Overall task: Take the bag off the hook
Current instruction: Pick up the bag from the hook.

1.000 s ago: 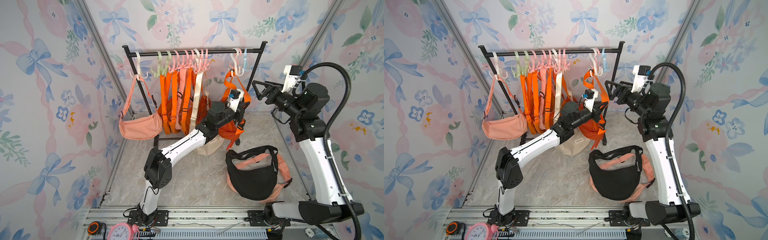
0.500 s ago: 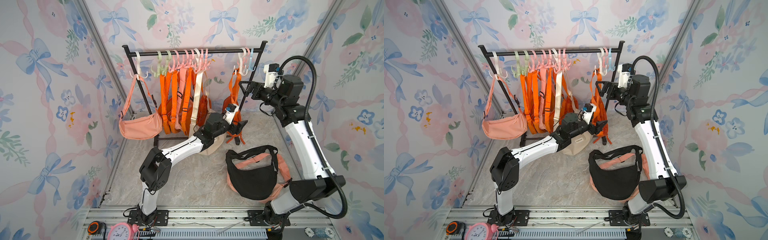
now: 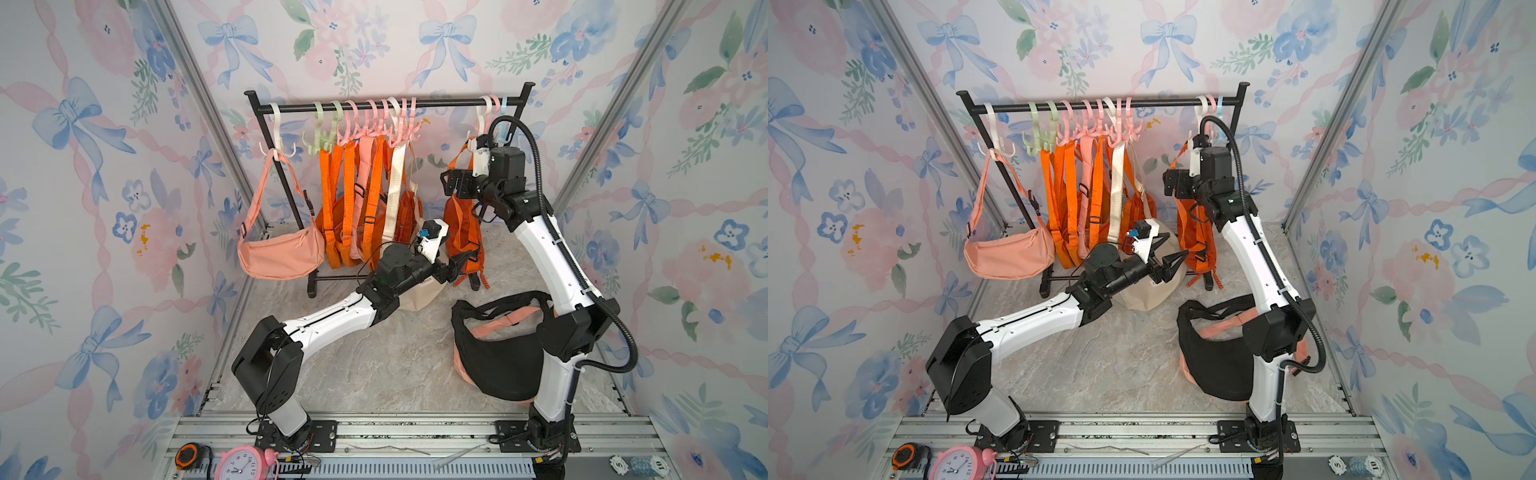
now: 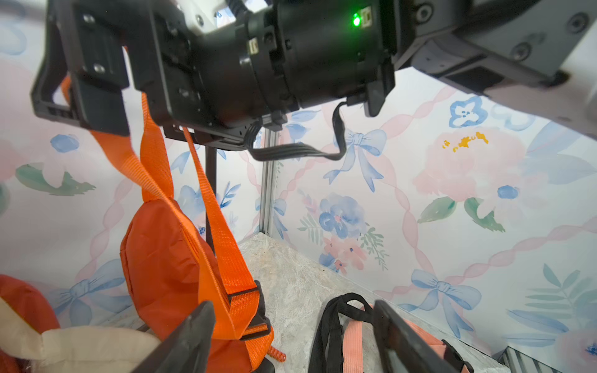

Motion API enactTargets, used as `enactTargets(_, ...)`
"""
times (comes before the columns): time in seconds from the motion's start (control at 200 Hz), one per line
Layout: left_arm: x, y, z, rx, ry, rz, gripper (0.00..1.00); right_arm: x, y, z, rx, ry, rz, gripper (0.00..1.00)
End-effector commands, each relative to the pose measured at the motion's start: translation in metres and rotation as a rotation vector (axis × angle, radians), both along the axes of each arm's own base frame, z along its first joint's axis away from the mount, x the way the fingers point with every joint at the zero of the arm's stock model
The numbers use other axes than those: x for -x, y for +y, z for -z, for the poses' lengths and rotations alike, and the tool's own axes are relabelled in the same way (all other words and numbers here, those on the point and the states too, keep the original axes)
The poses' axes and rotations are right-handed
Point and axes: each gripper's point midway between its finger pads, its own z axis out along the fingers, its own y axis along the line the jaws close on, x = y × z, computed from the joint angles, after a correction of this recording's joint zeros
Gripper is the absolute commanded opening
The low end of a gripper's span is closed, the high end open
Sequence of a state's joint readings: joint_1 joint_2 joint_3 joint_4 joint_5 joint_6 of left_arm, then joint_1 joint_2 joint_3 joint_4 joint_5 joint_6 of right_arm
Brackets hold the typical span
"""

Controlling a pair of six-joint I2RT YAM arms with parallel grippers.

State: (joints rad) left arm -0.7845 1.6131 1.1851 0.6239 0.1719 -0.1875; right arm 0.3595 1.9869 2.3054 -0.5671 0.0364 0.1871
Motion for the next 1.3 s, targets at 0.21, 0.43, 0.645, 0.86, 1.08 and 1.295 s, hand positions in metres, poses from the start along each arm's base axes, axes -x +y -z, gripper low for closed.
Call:
enactTargets(0.21, -0.03, 0.041, -0.053, 0.088, -0.107, -0.089, 0.78, 0.016, -0.035, -0.017, 0.095, -0.081, 0.16, 0.4)
enactTargets(0.43, -0.09, 0.032, -0.077, 0.101, -0.215, -0.152, 0.76, 0.039, -0.047, -0.025, 0.121, -0.094, 0.135, 0.0)
enactTargets(0.645, -0.144, -0.002, -0.074, 0.114, -0.276, -0.158, 0.76, 0.059, -0.068, -0.042, 0.05, -0.107, 0.105, 0.0)
enactTargets(0.86, -0.181, -0.023, -0.064, 0.159, -0.291, -0.152, 0.79, 0.077, -0.08, -0.061, 0.0, -0.122, 0.071, 0.0)
enactTargets(1.08, -0.187, -0.054, -0.062, 0.224, -0.31, -0.013, 0.84, 0.084, -0.091, -0.07, -0.063, -0.129, 0.043, 0.0)
enactTargets(1.295, -0.185, -0.073, -0.05, 0.237, -0.338, 0.005, 0.9, 0.093, -0.089, -0.084, -0.139, -0.158, -0.007, 0.0)
